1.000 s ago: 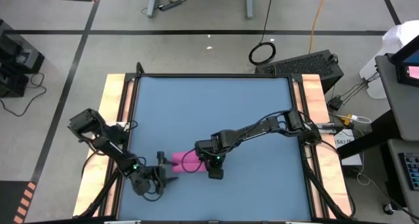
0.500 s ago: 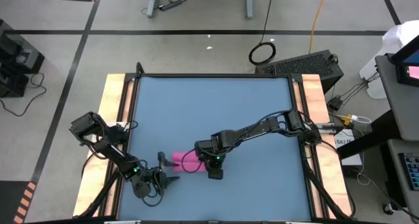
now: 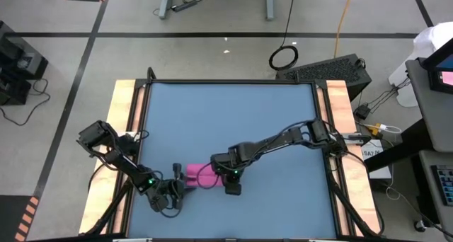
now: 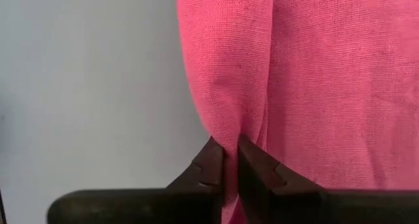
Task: Roll towel
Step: Roll the light red towel
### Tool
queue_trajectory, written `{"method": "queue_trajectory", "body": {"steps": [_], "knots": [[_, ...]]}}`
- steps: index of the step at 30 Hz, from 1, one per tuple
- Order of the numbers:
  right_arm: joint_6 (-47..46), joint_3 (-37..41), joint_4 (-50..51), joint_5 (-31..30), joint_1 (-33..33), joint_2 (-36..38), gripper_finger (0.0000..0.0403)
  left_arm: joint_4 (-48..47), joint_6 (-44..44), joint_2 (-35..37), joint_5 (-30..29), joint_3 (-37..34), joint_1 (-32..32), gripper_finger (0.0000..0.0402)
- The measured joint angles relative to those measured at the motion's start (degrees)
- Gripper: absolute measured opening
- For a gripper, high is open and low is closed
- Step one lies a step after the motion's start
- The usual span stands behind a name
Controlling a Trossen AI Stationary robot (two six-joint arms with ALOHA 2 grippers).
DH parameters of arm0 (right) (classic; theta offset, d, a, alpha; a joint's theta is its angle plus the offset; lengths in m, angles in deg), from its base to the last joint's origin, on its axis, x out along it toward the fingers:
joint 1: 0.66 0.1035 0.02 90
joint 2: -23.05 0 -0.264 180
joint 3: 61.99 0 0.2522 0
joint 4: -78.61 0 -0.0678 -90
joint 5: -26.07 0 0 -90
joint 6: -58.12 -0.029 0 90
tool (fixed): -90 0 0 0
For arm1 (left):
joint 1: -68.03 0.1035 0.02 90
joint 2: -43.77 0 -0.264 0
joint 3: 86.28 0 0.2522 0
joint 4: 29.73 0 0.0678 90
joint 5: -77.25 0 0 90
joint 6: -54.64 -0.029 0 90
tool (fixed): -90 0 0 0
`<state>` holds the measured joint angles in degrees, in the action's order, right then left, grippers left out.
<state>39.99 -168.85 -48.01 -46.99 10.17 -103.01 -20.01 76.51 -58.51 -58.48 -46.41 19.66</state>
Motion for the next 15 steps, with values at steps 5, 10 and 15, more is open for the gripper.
{"method": "queue_trajectory", "body": {"steps": [5, 10, 15], "knots": [[-1.93, -0.02, -0.07, -1.57, 1.5, 0.04, 0.002, -1.75, 4.52, -0.02, -0.04, -0.02, 0.23, 0.015], [-2.79, -0.02, 1.26, -7.13, 4.93, 1.1, 0.0023, -3.01, 9.1, 0.1, -0.17, -0.04, 0.3, 0.0114], [-2.69, 0.0, 3.52, -16.03, 9.71, 3.98, 0.0064, -4.25, 10.59, 2.12, 0.16, -0.35, 0.83, 0.0072]]}}
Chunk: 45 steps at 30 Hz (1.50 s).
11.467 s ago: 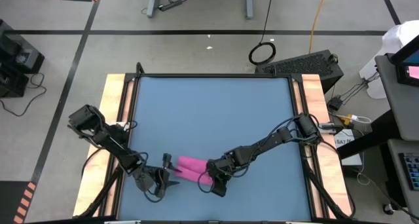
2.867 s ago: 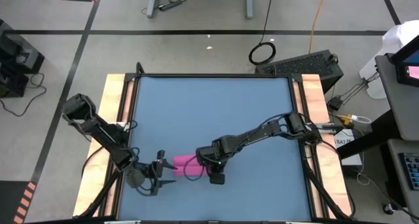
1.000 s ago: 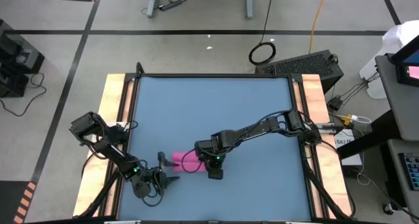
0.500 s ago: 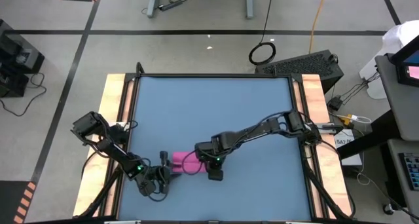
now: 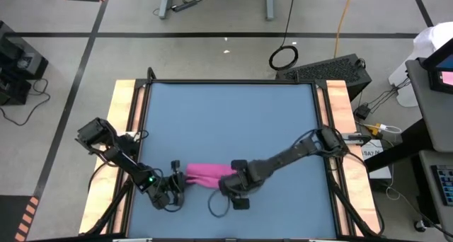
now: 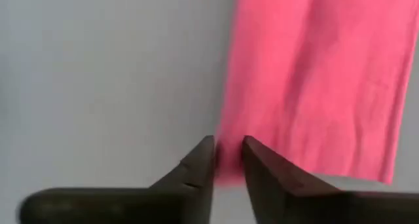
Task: Roll towel
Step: Roll the light red towel
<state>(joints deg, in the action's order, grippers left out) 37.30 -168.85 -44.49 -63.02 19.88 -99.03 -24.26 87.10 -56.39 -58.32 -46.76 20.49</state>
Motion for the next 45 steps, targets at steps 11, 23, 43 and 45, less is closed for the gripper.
{"method": "queue_trajectory", "body": {"steps": [11, 23, 43, 45], "knots": [[-0.93, 0.02, -4.84, -23.67, 8.35, 0.93, 0.018, -8.42, 13.2, 6.56, 9.61, 0.04, 5.18, 0.0047], [2.89, 0.02, -4.37, -30.92, 6.56, -0.99, 0.021, -9.27, 16.89, 9.22, 16.47, 0.02, 8.39, 0.0049], [7.31, 0.02, -2.19, -15.84, -1.8, -3.52, 0.016, -10.81, 19.79, 9.29, 18.06, -1.07, 8.54, 0.005], [6.68, 0.02, -2.08, -14.71, -1.91, -3.52, 0.0141, -11.0, 19.67, 9.31, 18.07, -1.07, 8.53, 0.005]]}}
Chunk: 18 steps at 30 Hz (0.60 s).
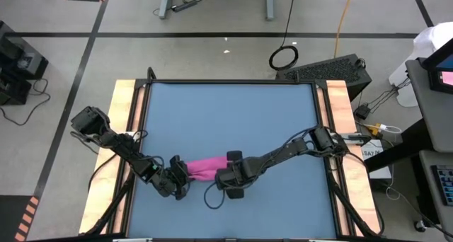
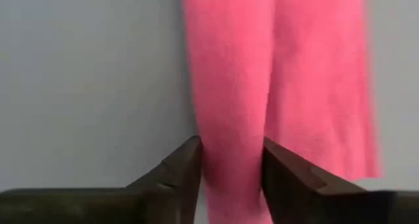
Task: Roll towel
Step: Roll the light red towel
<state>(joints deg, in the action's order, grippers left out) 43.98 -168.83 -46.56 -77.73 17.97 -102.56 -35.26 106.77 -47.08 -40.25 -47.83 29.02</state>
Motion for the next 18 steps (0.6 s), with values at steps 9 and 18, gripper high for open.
{"method": "queue_trajectory", "body": {"steps": [9, 18], "knots": [[-7.7, -0.09, -2.98, 17.82, -0.52, 0.02, 0.002, 2.81, -12.0, 0.43, 0.43, -0.39, -0.13, 0.005], [-7.73, -0.09, -5.48, 24.81, -2.29, 0.02, 0.0013, 2.52, -16.75, 3.23, 1.3, -0.37, -4.61, 0.0134]]}}
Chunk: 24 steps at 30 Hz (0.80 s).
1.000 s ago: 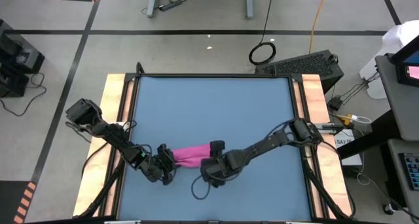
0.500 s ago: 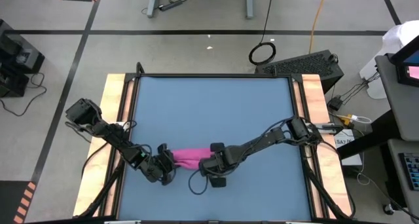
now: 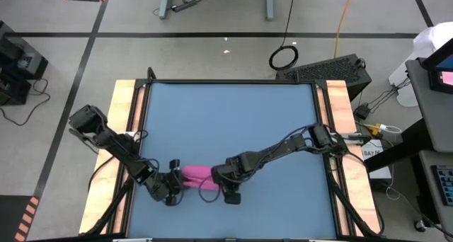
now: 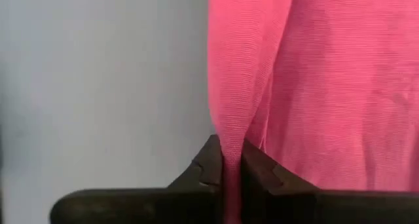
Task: Roll towel
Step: Roll the light red towel
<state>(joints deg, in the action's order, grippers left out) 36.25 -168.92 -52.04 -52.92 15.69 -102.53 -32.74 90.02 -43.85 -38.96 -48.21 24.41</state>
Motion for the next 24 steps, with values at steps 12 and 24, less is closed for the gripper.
{"method": "queue_trajectory", "body": {"steps": [12, 24], "knots": [[0.66, 0.07, -0.77, 8.71, -5.39, -0.02, 0.0006, 0.99, -5.73, 4.75, -13.8, 0.02, -7.51, 0.0253], [1.56, 0.07, -0.71, 11.84, -7.44, -0.02, 0.0006, 1.14, -4.19, -3.34, -14.99, 0.11, -6.39, 0.0251]]}}
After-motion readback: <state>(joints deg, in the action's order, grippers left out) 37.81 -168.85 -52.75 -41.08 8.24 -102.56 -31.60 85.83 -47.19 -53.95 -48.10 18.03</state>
